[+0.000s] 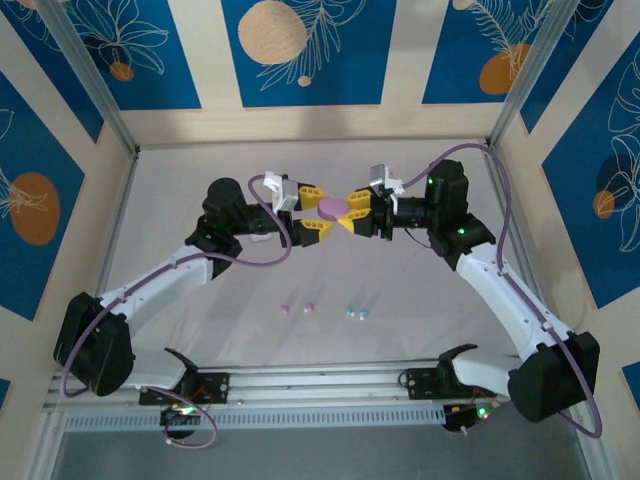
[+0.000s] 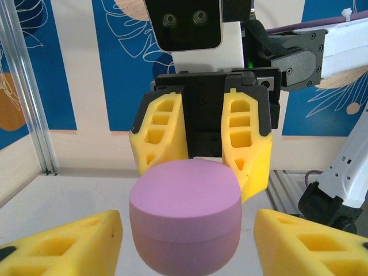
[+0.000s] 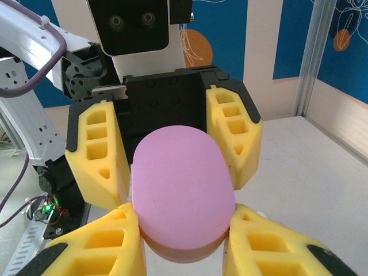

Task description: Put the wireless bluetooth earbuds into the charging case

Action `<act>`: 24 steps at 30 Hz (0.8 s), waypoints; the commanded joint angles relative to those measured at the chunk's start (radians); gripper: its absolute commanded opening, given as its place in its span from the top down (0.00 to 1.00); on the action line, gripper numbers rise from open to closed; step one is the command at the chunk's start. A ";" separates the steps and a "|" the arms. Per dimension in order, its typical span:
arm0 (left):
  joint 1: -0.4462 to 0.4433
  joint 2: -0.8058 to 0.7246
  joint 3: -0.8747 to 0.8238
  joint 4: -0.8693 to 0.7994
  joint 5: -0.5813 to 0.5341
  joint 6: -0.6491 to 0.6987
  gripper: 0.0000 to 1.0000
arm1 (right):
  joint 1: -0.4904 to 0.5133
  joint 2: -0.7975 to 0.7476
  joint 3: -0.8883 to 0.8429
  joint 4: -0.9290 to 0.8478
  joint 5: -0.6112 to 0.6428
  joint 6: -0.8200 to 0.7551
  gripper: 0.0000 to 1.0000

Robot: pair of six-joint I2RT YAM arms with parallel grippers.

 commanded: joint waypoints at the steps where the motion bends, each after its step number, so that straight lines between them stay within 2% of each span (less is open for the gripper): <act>1: -0.006 0.009 0.012 0.018 0.006 -0.006 0.44 | -0.003 -0.022 -0.016 0.020 -0.020 0.014 0.76; 9: -0.008 0.021 0.027 -0.002 0.010 -0.011 0.49 | -0.002 -0.022 -0.027 0.060 -0.011 0.035 0.76; 24: -0.011 0.029 0.035 0.041 0.021 -0.041 0.46 | -0.002 -0.017 -0.023 0.040 -0.007 0.009 0.76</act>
